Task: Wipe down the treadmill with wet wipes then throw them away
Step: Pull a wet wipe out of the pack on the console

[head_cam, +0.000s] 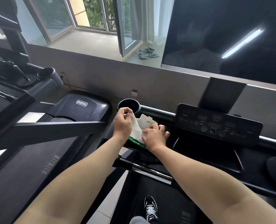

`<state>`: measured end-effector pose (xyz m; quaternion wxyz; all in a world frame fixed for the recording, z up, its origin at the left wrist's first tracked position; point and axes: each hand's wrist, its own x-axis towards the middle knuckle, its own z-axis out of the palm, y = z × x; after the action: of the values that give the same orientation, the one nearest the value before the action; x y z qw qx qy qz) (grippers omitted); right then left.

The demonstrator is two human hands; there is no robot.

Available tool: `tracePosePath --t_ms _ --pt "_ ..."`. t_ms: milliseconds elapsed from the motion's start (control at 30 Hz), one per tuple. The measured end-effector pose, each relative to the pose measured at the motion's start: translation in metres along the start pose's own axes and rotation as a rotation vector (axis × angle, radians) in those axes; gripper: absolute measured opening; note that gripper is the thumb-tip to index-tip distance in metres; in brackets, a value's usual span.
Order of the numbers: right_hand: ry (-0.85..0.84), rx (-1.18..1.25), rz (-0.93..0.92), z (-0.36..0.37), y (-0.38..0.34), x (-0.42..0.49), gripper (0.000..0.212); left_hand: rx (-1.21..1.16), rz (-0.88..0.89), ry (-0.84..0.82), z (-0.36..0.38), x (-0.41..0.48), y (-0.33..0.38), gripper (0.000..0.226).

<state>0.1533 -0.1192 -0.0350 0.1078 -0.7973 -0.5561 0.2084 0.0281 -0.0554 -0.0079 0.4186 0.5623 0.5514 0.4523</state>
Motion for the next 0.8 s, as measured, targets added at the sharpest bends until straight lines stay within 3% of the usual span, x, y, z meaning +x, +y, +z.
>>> tracePosePath --t_ms 300,400,467,533,600,733,800 --pt "0.168 0.115 0.024 -0.002 0.008 0.003 0.046 0.25 -0.119 -0.202 -0.013 0.003 -0.012 0.009" --pt "0.177 0.159 -0.029 -0.003 0.011 0.005 0.049 0.52 -0.152 -0.428 -0.015 0.001 -0.015 0.013" --pt "0.196 0.2 -0.092 -0.002 0.01 0.003 0.046 0.735 -0.164 -0.618 -0.014 -0.004 -0.015 0.033" --pt "0.216 0.227 -0.127 -0.001 0.01 0.001 0.045 0.844 -0.185 -0.703 -0.011 -0.008 -0.017 0.043" --pt "0.214 0.215 -0.154 0.002 0.01 -0.003 0.049 0.818 -0.189 -0.668 -0.011 -0.012 -0.02 0.042" --pt "0.138 0.217 -0.212 0.008 0.012 -0.01 0.055 0.66 -0.145 -0.354 -0.023 -0.02 -0.027 0.019" --pt "0.086 0.114 -0.258 0.013 0.013 -0.012 0.043 0.685 -0.068 -0.384 -0.027 -0.024 -0.03 0.027"
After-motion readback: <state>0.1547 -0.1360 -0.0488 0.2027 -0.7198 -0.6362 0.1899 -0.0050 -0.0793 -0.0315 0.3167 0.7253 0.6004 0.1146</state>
